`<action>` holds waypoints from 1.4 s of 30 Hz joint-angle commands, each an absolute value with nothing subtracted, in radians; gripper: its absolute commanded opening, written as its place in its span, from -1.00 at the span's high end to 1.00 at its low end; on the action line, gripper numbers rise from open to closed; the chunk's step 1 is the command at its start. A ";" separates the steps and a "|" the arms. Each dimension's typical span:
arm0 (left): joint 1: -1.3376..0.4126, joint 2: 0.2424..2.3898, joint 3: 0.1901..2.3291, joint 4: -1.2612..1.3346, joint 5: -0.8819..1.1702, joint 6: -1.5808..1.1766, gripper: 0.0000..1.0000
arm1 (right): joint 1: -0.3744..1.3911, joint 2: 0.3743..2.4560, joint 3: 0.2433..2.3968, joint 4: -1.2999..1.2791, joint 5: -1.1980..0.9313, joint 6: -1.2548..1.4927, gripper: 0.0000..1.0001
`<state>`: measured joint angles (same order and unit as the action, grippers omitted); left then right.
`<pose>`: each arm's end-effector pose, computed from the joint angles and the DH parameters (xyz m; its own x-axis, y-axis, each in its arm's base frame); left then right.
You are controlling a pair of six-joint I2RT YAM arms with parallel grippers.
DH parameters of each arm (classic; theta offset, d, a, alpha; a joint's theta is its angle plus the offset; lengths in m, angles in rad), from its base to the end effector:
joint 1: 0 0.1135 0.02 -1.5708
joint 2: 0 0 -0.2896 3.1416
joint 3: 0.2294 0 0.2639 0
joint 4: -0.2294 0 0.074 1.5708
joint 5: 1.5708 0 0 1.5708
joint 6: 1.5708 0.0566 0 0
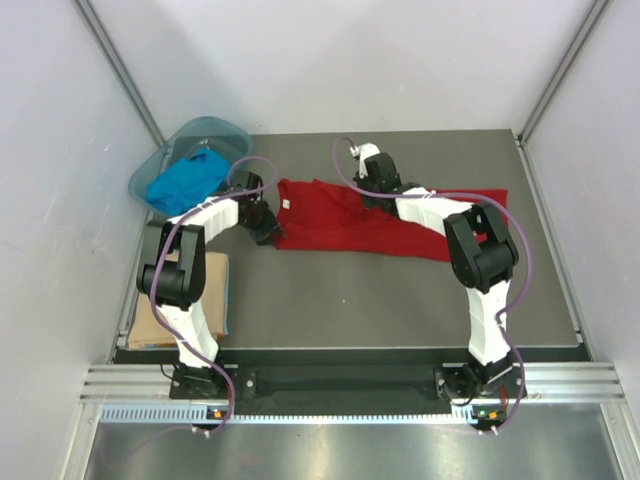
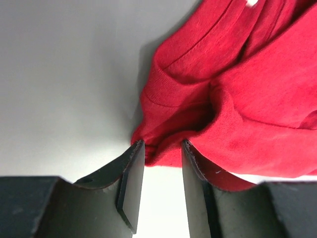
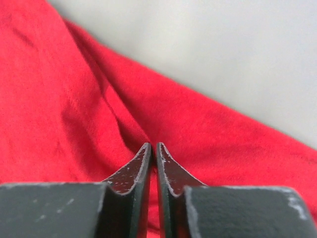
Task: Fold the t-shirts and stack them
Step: Fold the tshirt
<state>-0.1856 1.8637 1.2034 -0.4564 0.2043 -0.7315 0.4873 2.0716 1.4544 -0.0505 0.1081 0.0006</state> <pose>0.3912 -0.0851 0.1642 -0.8364 -0.5085 -0.2046 -0.3904 0.8147 -0.4287 0.4496 0.2314 0.1871 -0.5473 -0.2894 -0.7853 -0.3903 0.9183 -0.0663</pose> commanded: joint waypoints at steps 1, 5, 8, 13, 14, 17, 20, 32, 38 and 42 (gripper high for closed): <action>-0.184 1.858 1.291 -0.512 0.152 -0.721 0.17 | 0.462 2.080 1.509 -0.020 0.138 0.070 0.78; -0.184 1.875 1.339 -0.549 0.141 -0.712 0.17 | 0.457 2.039 1.491 -0.015 0.155 0.104 0.37; -0.184 1.868 1.350 -0.511 0.172 -0.696 0.17 | 0.454 1.997 1.456 -0.008 0.036 0.103 0.15; -0.183 1.890 1.461 -0.506 0.178 -0.667 0.17 | 0.427 2.002 1.492 -0.093 -0.129 0.110 0.06; -0.183 1.897 1.485 -0.503 0.189 -0.664 0.17 | 0.425 2.011 1.499 -0.106 -0.130 0.106 0.07; -0.183 1.940 1.551 -0.401 0.263 -0.644 0.17 | 0.400 2.029 1.511 -0.129 -0.166 0.107 0.14; -0.183 2.009 1.626 -0.299 0.348 -0.621 0.19 | 0.382 2.048 1.525 -0.143 -0.205 0.120 0.24; -0.186 2.335 1.879 -0.074 0.554 -0.614 0.21 | 0.360 2.120 1.558 -0.129 -0.314 0.175 0.41; -0.192 2.387 1.922 -0.052 0.522 -0.563 0.20 | 0.350 2.144 1.563 -0.124 -0.328 0.192 0.47; -0.199 2.419 1.931 -0.034 0.548 -0.548 0.20 | 0.342 2.154 1.555 -0.118 -0.333 0.199 0.53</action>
